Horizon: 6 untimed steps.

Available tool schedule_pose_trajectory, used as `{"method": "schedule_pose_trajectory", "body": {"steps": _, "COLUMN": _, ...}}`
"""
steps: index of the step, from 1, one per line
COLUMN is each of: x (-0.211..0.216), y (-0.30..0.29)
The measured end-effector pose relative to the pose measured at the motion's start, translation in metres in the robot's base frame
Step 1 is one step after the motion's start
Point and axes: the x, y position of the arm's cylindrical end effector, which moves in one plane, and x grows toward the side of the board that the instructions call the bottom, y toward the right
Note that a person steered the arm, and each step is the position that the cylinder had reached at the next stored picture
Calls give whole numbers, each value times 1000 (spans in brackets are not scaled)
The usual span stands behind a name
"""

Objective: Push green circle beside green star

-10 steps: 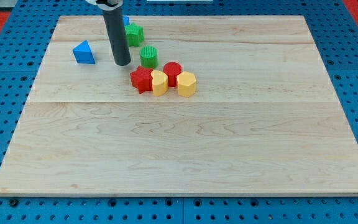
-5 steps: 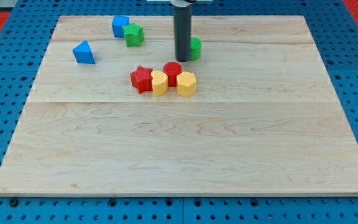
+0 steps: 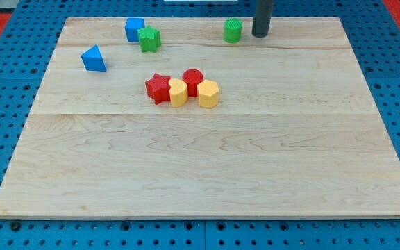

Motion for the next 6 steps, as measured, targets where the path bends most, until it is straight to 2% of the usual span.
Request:
{"method": "schedule_pose_trajectory", "body": {"steps": 1, "x": -10, "y": -77}}
{"method": "schedule_pose_trajectory", "body": {"steps": 2, "x": -8, "y": -119}}
{"method": "schedule_pose_trajectory", "body": {"steps": 3, "x": -5, "y": -70}}
{"method": "schedule_pose_trajectory", "body": {"steps": 5, "x": 25, "y": -127}}
{"method": "schedule_pose_trajectory", "body": {"steps": 6, "x": 43, "y": -134}}
